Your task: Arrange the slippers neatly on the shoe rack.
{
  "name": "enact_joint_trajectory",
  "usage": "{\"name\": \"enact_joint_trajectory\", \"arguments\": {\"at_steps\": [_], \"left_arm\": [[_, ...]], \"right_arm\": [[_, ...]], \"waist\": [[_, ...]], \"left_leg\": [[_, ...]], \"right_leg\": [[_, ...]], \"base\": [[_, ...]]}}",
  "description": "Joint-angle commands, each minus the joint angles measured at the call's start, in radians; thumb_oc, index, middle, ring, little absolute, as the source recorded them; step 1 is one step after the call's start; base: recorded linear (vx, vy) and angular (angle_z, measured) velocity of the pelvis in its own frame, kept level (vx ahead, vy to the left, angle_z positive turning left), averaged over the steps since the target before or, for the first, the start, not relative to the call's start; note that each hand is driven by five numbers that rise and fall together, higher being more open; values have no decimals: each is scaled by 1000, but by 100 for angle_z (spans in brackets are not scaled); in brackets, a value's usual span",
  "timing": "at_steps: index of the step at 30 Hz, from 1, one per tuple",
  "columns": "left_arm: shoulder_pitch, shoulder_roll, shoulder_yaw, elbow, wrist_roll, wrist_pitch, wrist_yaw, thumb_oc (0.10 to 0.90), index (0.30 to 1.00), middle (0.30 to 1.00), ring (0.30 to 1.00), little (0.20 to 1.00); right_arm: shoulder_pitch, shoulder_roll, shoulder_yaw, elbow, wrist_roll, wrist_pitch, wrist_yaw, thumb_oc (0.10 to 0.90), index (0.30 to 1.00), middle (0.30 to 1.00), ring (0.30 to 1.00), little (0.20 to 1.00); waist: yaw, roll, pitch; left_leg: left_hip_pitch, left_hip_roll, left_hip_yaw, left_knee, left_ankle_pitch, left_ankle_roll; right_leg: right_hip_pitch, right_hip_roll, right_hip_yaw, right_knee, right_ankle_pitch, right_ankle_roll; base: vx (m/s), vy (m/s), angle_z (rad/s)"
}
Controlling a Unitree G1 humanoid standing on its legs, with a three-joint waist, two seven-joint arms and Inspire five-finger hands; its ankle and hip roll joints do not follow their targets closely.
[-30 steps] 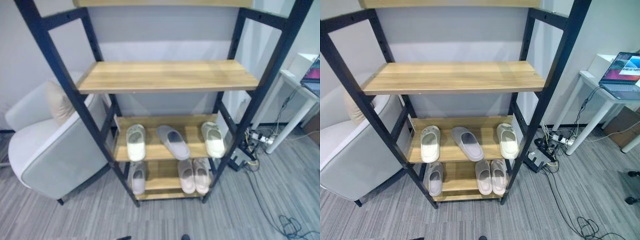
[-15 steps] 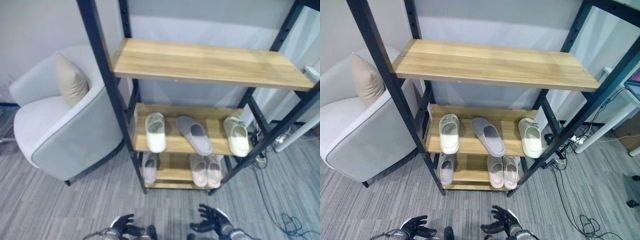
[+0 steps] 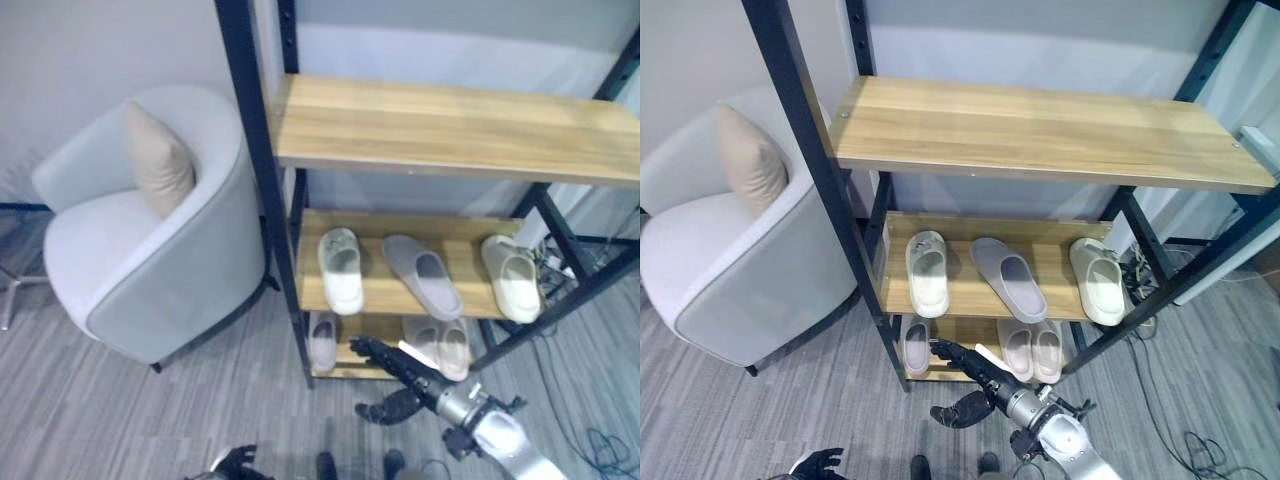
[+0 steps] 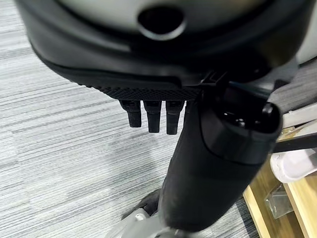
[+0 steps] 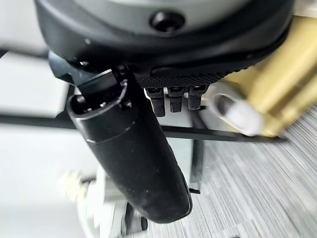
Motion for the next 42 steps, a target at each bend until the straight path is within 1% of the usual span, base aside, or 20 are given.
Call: {"name": "enact_joint_trajectory", "arguments": {"at_steps": [1, 2, 3, 5, 6, 7, 9, 12, 13, 14, 18, 20, 22, 27, 30, 32, 35, 40, 41, 42], "left_arm": [[-51, -59, -59, 21, 69, -19, -6, 800, 900, 900, 900, 900], [-43, -65, -69, 15, 93, -21, -8, 800, 900, 900, 900, 900], [-25, -76, -101, 11, 126, -25, -14, 800, 900, 900, 900, 900], [-25, -77, -103, 11, 126, -25, -14, 800, 900, 900, 900, 900], [-11, -80, -117, 17, 134, -26, -18, 800, 900, 900, 900, 900], [0, -74, -105, 20, 137, -25, -20, 800, 900, 900, 900, 900], [12, -66, -86, 28, 133, -24, -22, 800, 900, 900, 900, 900], [24, -54, -63, 41, 129, -20, -21, 800, 900, 900, 900, 900], [23, -54, -63, 41, 129, -20, -21, 800, 900, 900, 900, 900], [26, -45, -51, 49, 123, -17, -20, 800, 900, 900, 900, 900], [17, -30, -21, 42, 82, -19, -11, 800, 900, 900, 900, 900], [12, -30, -21, 38, 74, -20, -9, 800, 900, 900, 900, 900], [-4, -34, -46, 25, 71, -26, -5, 800, 900, 900, 900, 900], [-37, -41, -86, -22, 35, -39, 4, 800, 900, 900, 900, 900], [-69, -51, -118, -50, 18, -46, 19, 800, 900, 900, 900, 900], [-72, -53, -122, -58, 13, -49, 21, 800, 900, 900, 900, 900], [-75, -54, -129, -61, 15, -53, 22, 800, 900, 900, 900, 900], [-78, -48, -133, -65, 5, -57, 32, 800, 900, 900, 900, 900], [-78, -50, -135, -60, 7, -57, 35, 800, 900, 900, 900, 900], [-77, -53, -139, -53, 8, -57, 36, 800, 900, 900, 900, 900]], "right_arm": [[-194, -33, -83, -72, -156, -101, -141, 800, 900, 900, 900, 900], [-209, -58, -110, -92, -213, -111, -161, 800, 900, 900, 900, 900], [-223, -85, -171, -97, -250, -126, -223, 800, 900, 900, 900, 900], [-220, -85, -174, -98, -250, -126, -223, 800, 900, 900, 900, 900], [-239, -88, -216, -91, -268, -124, -272, 800, 900, 900, 900, 900], [-258, -107, -270, -92, -303, -119, -304, 800, 900, 900, 900, 900], [-255, -123, -326, -63, -319, -118, -341, 800, 900, 900, 900, 900], [-276, -126, -380, 2, -349, -101, -404, 800, 900, 900, 900, 900], [-277, -126, -380, 4, -350, -102, -405, 800, 900, 900, 900, 900], [-298, -134, -397, 56, -352, -92, -436, 800, 900, 900, 900, 900], [-365, -171, -408, 122, -370, -76, -480, 800, 900, 900, 900, 900], [-384, -171, -402, 137, -371, -74, -493, 800, 900, 900, 900, 900], [-446, -178, -396, 169, -362, -67, -524, 800, 900, 900, 900, 900], [-526, -187, -375, 235, -371, -53, -582, 800, 900, 900, 900, 900], [-601, -186, -349, 297, -364, -37, -623, 800, 900, 900, 900, 900], [-595, -186, -352, 304, -346, -40, -626, 800, 900, 900, 900, 900], [-581, -188, -368, 317, -353, -41, -641, 800, 900, 900, 900, 900], [-601, -142, -373, 327, -298, -58, -664, 800, 900, 900, 900, 900], [-610, -127, -376, 333, -279, -64, -671, 764, 846, 846, 846, 846], [-619, -114, -376, 336, -260, -69, -679, 519, 479, 479, 479, 479]], "waist": [[9, 6, -15], [13, 5, -20], [14, 8, -25], [16, 9, -24], [20, 10, -27], [26, 9, -28], [32, 9, -28], [43, 8, -27], [43, 8, -27], [52, 7, -23], [74, 1, 3], [76, 1, 7], [87, -2, 31], [96, -2, 68], [109, -3, 112], [114, 0, 126], [122, 4, 141], [138, 16, 161], [142, 20, 163], [145, 21, 166]], "left_leg": [[14, 130, -85, -7, -61, -116], [14, 131, -89, -7, -65, -117], [20, 131, -95, -7, -69, -118], [21, 131, -96, -7, -69, -118], [29, 131, -101, -7, -74, -119], [32, 131, -108, -7, -77, -119], [31, 130, -115, -7, -76, -119], [24, 129, -122, -7, -77, -120], [23, 129, -122, -7, -77, -120], [16, 128, -127, -7, -76, -120], [-17, 127, -132, -7, -70, -123], [-28, 126, -133, -7, -67, -124], [-60, 125, -137, -7, -58, -125], [-104, 125, -142, -7, -46, -127], [-161, 122, -150, -7, -28, -132], [-179, 120, -156, -7, -22, -134], [-203, 120, -165, -7, -14, -137], [-234, 115, -178, -7, -4, -141], [-239, 113, -179, -7, -3, -142], [-243, 114, -178, -7, -2, -142]], "right_leg": [[7, 66, -46, 19, -76, -15], [15, 68, -52, 12, -79, -15], [30, 70, -60, 8, -81, -17], [32, 71, -61, 7, -81, -17], [43, 71, -67, 3, -85, -19], [48, 72, -73, -2, -87, -21], [52, 74, -83, -5, -88, -22], [50, 75, -93, -14, -85, -21], [50, 75, -93, -15, -84, -21], [45, 74, -97, -20, -80, -21], [23, 75, -103, -37, -70, -18], [13, 75, -103, -37, -67, -19], [-16, 77, -103, -40, -60, -19], [-56, 78, -102, -41, -53, -19], [-107, 76, -102, -38, -40, -20], [-124, 77, -104, -37, -36, -20], [-142, 77, -115, -37, -34, -20], [-168, 73, -125, -36, -30, -19], [-172, 73, -124, -36, -29, -19], [-177, 74, -123, -37, -27, -20]], "base": [[38, -100, 25], [92, -91, 32], [86, -29, 23], [56, -12, 19], [98, -25, 17], [119, -31, 10], [70, -20, 4], [39, -4, 9], [37, 2, 10], [37, 3, 7], [13, 4, 7], [-24, -1, 4], [-26, 0, 1], [-16, -1, 1], [-39, -3, 1], [2, 9, 10], [9, 2, 7], [11, -5, 4], [3, 2, 12], [-7, 6, 9]]}}
